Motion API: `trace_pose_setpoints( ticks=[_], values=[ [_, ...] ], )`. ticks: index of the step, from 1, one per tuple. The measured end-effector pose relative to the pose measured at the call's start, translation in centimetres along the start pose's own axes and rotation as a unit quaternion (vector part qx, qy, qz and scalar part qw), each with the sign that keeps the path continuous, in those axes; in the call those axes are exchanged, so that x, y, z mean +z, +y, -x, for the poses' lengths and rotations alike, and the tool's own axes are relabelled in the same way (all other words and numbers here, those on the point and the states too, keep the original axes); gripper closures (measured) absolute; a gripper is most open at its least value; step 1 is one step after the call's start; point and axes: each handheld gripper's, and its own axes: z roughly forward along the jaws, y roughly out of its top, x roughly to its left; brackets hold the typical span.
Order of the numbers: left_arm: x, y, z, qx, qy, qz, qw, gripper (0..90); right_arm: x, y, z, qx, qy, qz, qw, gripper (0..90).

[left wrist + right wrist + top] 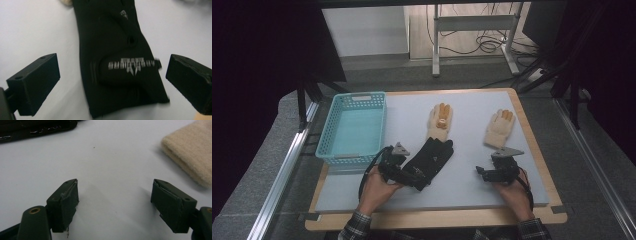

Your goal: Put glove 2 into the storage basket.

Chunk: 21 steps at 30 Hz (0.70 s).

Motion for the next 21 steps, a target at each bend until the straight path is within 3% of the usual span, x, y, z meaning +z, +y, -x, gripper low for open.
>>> trace_pose_setpoints(
  ticks=[7, 12, 14, 17, 21],
  values=[
    [2.9, 2.1, 0.3, 0.004, 0.012, -0.032, 0.9994, 0.0, 0.0, 0.0, 0.0, 0.000, 0.000, 0.001, 1.0000, 21.9],
    [5.1, 2.8, -1.0, -0.025, -0.001, -0.051, 0.9984, 0.0, 0.0, 0.0, 0.0, 0.001, 0.000, 0.001, 1.0000, 21.9],
    [5.3, 2.9, -1.0, -0.027, -0.006, -0.053, 0.9982, 0.0, 0.0, 0.0, 0.0, 0.001, 0.000, 0.001, 1.0000, 21.9],
    [6.3, 3.0, -0.1, -0.014, -0.014, -0.074, 0.9971, 0.0, 0.0, 0.0, 0.0, 0.001, 0.001, 0.001, 1.0000, 21.9],
    [6.8, 3.0, 1.1, 0.016, 0.021, -0.086, 0.9959, 0.0, 0.0, 0.0, 0.0, 0.001, 0.001, 0.001, 1.0000, 21.9]
  ],
)
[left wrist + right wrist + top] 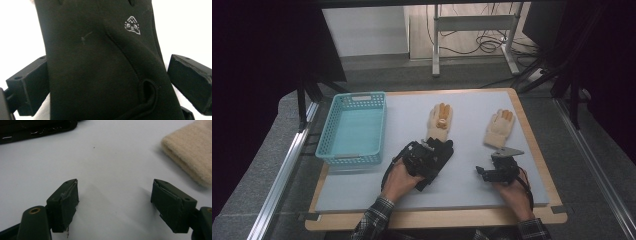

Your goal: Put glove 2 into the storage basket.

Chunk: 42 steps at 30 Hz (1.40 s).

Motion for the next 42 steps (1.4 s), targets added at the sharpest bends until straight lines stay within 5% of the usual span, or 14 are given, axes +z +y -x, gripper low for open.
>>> trace_pose_setpoints(
  ticks=[6, 12, 15, 18, 31, 42],
  values=[
    [0.0, 0.1, 0.1, 0.004, 0.018, -0.008, 0.9998, 1.8, 0.0, 0.0, 0.0, 0.000, 0.000, 0.000, 1.0000, 21.9],
    [-1.0, -0.2, -0.9, -0.008, 0.029, 0.005, 0.9995, 28.3, 0.0, 0.0, 0.0, 0.001, 0.000, -0.001, 1.0000, 21.9],
    [-1.3, -0.5, -1.5, -0.012, 0.037, 0.015, 0.9991, 54.9, 0.0, 0.0, 0.0, 0.001, 0.000, -0.001, 1.0000, 21.9],
    [-1.6, -0.5, -1.4, -0.013, 0.038, 0.017, 0.9991, 62.6, 0.0, 0.0, 0.0, 0.001, 0.000, -0.001, 1.0000, 21.9],
    [-5.6, 1.1, -1.9, -0.026, 0.040, 0.047, 0.9977, 63.3, 0.0, 0.0, 0.0, 0.001, 0.000, -0.001, 1.0000, 21.9],
    [-9.7, 1.8, -5.8, -0.065, 0.084, 0.055, 0.9929, 62.9, 0.0, 0.0, 0.0, 0.001, 0.000, -0.001, 1.0000, 21.9]
  ],
)
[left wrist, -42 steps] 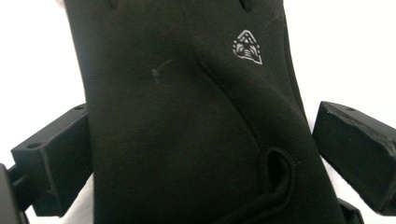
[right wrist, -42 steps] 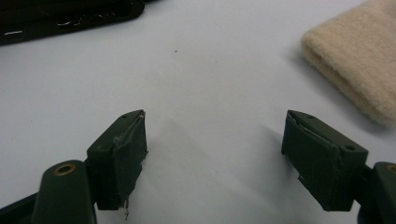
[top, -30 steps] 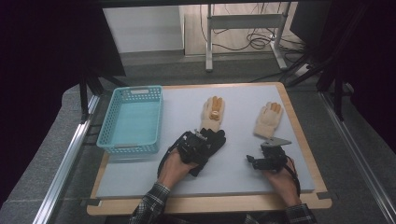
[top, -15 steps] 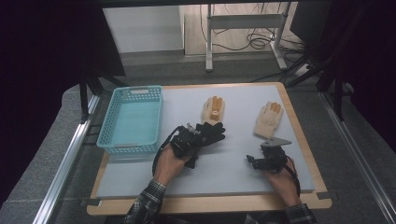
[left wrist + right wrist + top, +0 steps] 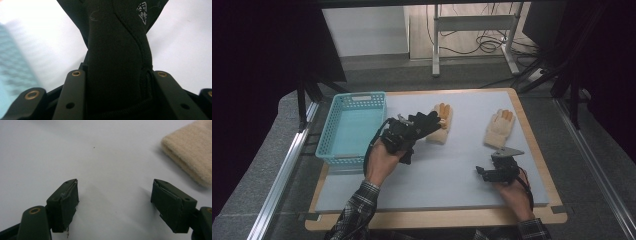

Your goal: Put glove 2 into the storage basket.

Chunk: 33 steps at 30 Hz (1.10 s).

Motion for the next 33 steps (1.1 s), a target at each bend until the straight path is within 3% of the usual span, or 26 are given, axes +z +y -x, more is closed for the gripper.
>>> trace_pose_setpoints(
  ticks=[6, 7, 8, 15, 16, 17, 22, 23, 25, 27, 29, 30, 33],
  values=[
    [-1.8, 0.2, -2.8, -0.023, 0.028, 0.007, 0.9993, 62.9, 0.0, 0.0, 0.0, 0.000, 0.000, 0.000, 1.0000, 21.9],
    [-2.3, 0.1, -3.8, -0.031, 0.039, 0.005, 0.9987, 62.8, 0.0, 0.0, 0.0, 0.000, 0.000, 0.000, 1.0000, 21.9],
    [-2.3, 0.1, -3.8, -0.031, 0.039, 0.005, 0.9987, 62.8, 0.0, 0.0, 0.0, 0.000, 0.000, 0.000, 1.0000, 21.9],
    [-3.6, -0.8, -8.0, -0.066, 0.078, 0.001, 0.9948, 62.5, 0.0, 0.0, 0.0, 0.000, 0.000, 0.000, 1.0000, 21.9],
    [-3.6, -0.8, -8.0, -0.066, 0.078, 0.001, 0.9948, 62.5, 0.0, 0.0, 0.0, 0.000, 0.000, 0.001, 1.0000, 21.9],
    [-3.8, -1.3, -9.1, -0.079, 0.085, -0.001, 0.9933, 62.5, 0.0, 0.0, 0.0, 0.000, 0.000, 0.000, 1.0000, 21.9],
    [-4.2, -2.5, -12.1, -0.113, 0.105, -0.008, 0.9880, 62.5, 0.0, 0.0, 0.0, 0.000, 0.000, 0.000, 1.0000, 21.9],
    [-4.2, -2.5, -12.1, -0.113, 0.105, -0.008, 0.9880, 62.5, 0.0, 0.0, 0.0, 0.000, 0.000, 0.000, 1.0000, 21.9],
    [-4.3, -3.2, -13.8, -0.133, 0.116, -0.011, 0.9843, 62.5, 0.0, 0.0, 0.0, 0.000, 0.000, 0.000, 1.0000, 21.9],
    [-4.2, -3.4, -14.3, -0.140, 0.118, -0.013, 0.9831, 62.4, 0.0, 0.0, 0.0, 0.000, 0.000, 0.000, 1.0000, 21.9],
    [-3.8, -4.2, -15.8, -0.156, 0.126, -0.026, 0.9794, 62.3, 0.0, 0.0, 0.0, 0.000, 0.000, 0.000, 1.0000, 21.9],
    [-3.8, -4.2, -15.8, -0.156, 0.126, -0.026, 0.9794, 62.3, 0.0, 0.0, 0.0, 0.000, 0.000, 0.000, 1.0000, 21.9],
    [-2.9, -4.9, -17.1, -0.174, 0.128, -0.039, 0.9756, 62.3, 0.0, 0.0, 0.0, 0.000, 0.000, 0.000, 1.0000, 21.9]
  ],
)
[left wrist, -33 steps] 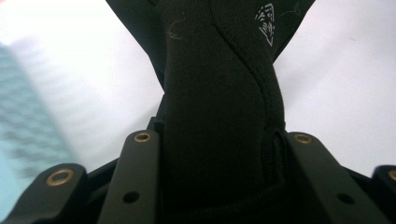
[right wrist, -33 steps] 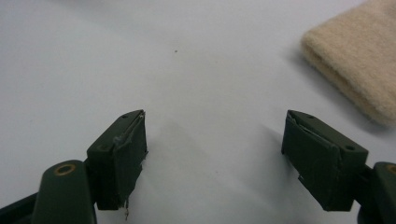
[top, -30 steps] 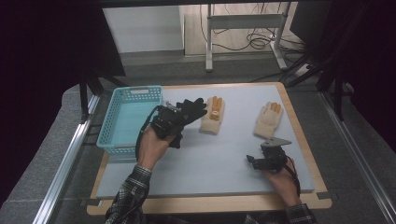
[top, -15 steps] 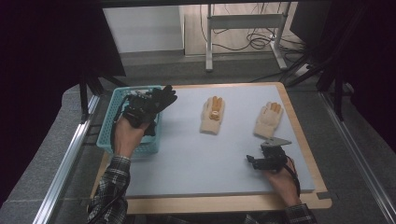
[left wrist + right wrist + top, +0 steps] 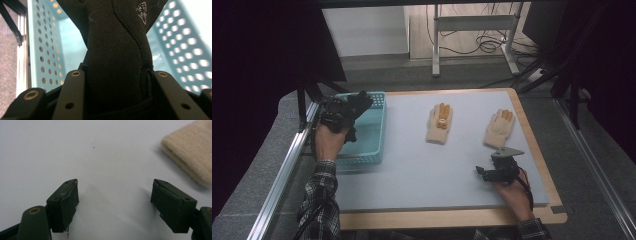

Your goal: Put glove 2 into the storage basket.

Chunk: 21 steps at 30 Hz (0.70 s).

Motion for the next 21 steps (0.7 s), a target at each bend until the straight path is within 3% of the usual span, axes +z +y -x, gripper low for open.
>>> trace_pose_setpoints(
  ticks=[9, 15, 18, 21],
  values=[
    [3.2, 0.0, -2.4, -0.027, 0.015, -0.048, 0.9984, 61.8, 0.0, 0.0, 0.0, 0.000, 0.000, 0.000, 1.0000, 21.9],
    [4.6, 0.0, -3.0, -0.046, 0.003, -0.065, 0.9969, 61.0, 0.0, 0.0, 0.0, 0.001, 0.001, 0.000, 1.0000, 21.9],
    [5.6, 0.0, -3.2, -0.053, 0.013, -0.082, 0.9951, 60.7, 0.0, 0.0, 0.0, 0.000, 0.001, 0.001, 1.0000, 21.8],
    [6.3, 0.0, -3.1, -0.043, 0.039, -0.102, 0.9931, 60.2, 0.0, 0.0, 0.0, 0.001, 0.001, 0.001, 1.0000, 21.8]
  ],
)
